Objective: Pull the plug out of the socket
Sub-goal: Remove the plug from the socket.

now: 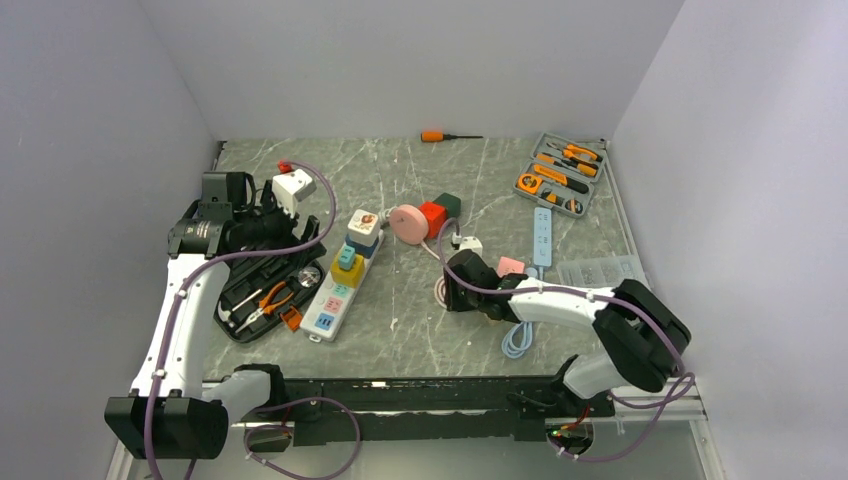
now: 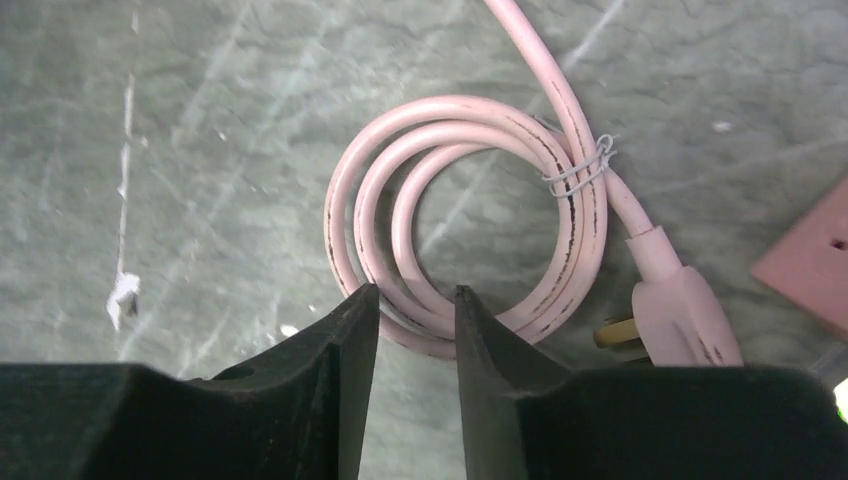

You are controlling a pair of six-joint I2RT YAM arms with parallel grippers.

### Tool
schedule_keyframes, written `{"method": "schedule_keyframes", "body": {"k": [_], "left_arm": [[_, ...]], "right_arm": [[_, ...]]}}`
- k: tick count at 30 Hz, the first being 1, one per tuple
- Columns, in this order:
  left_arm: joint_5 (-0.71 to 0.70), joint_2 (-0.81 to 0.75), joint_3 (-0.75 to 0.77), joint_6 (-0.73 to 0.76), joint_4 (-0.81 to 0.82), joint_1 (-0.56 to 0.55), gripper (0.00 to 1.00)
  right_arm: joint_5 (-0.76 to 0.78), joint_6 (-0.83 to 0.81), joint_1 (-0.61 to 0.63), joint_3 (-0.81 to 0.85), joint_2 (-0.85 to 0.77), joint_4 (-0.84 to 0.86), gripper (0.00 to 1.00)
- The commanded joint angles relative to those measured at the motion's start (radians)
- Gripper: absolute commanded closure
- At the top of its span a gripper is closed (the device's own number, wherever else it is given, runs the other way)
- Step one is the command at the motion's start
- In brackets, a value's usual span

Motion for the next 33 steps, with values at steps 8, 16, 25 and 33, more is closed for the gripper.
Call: {"method": "schedule_keyframes", "body": {"k": [8,16,25,33], "left_arm": [[0.073,0.094,0.105,-0.002,0.019,0.001,0.01],[0.041,0.059,0.053,0.041,0.043,-0.003,0.01],[0.022,0.036,0.03,0.081,0.042,-0.004,0.01],[0.011,0.019,-0.002,0.105,0.052,-0.004,0.01]], "right_arm": [[-0.009,-0.297,-0.078,0.32,-0.023,0.015,0.25],[-0.185,-0.528,-0.179,0.515,0.227,0.176,0.31],[-0.278,-0.62,-0.202,0.651,0.404,0.172,0.34],[-0.319,-0.642,-0.195,0.703,0.471,0.152,0.38]]}}
